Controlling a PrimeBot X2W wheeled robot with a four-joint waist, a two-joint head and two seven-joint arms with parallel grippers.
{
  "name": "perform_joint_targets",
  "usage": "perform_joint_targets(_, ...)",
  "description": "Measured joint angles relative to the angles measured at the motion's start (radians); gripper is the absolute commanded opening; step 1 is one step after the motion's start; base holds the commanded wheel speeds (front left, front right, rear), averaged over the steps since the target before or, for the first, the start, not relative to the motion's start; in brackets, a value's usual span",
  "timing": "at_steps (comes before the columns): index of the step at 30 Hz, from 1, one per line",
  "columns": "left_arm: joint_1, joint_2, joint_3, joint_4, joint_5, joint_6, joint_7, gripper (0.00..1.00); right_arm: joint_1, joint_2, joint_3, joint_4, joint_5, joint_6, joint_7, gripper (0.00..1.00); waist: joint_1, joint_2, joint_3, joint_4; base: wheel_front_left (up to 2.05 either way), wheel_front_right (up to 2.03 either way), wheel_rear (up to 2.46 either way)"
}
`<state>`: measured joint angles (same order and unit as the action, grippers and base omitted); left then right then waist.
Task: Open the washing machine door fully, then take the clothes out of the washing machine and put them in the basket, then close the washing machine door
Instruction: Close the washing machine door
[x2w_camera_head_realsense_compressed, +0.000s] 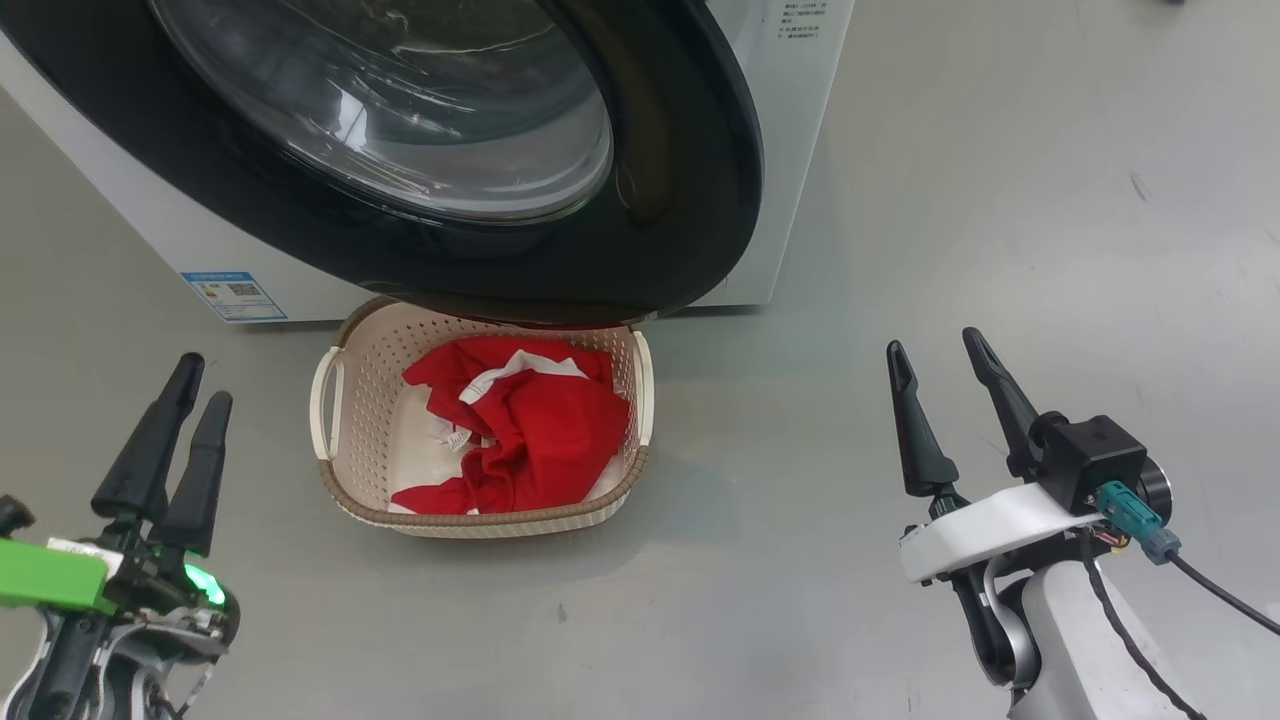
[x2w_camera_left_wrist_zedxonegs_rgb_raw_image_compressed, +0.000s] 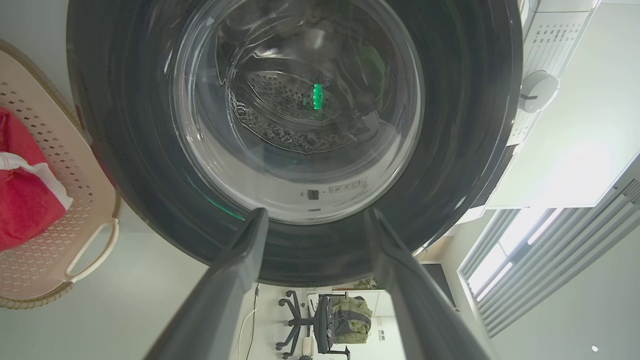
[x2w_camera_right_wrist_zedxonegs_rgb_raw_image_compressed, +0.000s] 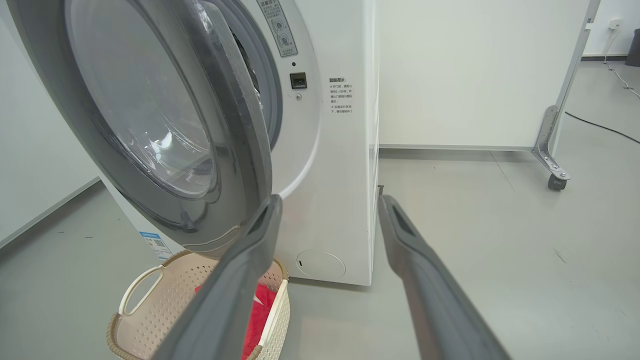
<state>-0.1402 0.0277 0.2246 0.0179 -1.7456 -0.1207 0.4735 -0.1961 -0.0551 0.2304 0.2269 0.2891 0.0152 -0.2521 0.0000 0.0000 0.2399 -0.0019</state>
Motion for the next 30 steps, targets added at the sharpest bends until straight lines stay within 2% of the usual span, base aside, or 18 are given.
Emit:
perform_joint_targets(6,0.072,0.000,0.015,-0.069,0.051,0.000,-0.086,1.00,0.015,0.001,-0.004,0.009,-0.007,0.001,0.000,1.00,0.0000,0.0000,-0.027,0.008,0.00,0.00,0.00)
perform_joint_targets(10,0.093,0.000,0.001,-0.128,0.128,0.000,-0.145,1.00,0.031,0.001,-0.012,0.010,-0.009,0.001,0.000,1.00,0.0000,0.0000,-0.046,0.009,0.00,0.00,0.00)
perform_joint_targets(15,0.105,0.000,-0.025,-0.199,0.292,0.000,-0.224,1.00,0.050,0.002,-0.018,0.010,-0.009,0.000,0.000,1.00,0.0000,0.0000,-0.070,0.012,0.00,0.00,0.00)
perform_joint_targets(19,0.119,0.009,-0.051,-0.249,0.476,0.000,-0.295,1.00,0.057,0.002,-0.018,0.008,-0.017,0.000,0.000,1.00,0.0000,0.0000,-0.091,0.014,0.00,0.00,0.00)
perform_joint_targets(26,0.177,0.100,-0.115,-0.261,0.789,0.000,-0.408,1.00,0.069,0.004,-0.021,-0.004,-0.030,0.000,0.000,1.00,0.0000,0.0000,-0.130,0.017,0.00,0.00,0.00)
perform_joint_targets(30,0.218,0.125,-0.142,-0.249,0.933,0.000,-0.462,1.00,0.090,0.006,-0.024,-0.007,-0.036,0.000,0.000,1.00,0.0000,0.0000,-0.151,0.019,0.00,0.00,0.00)
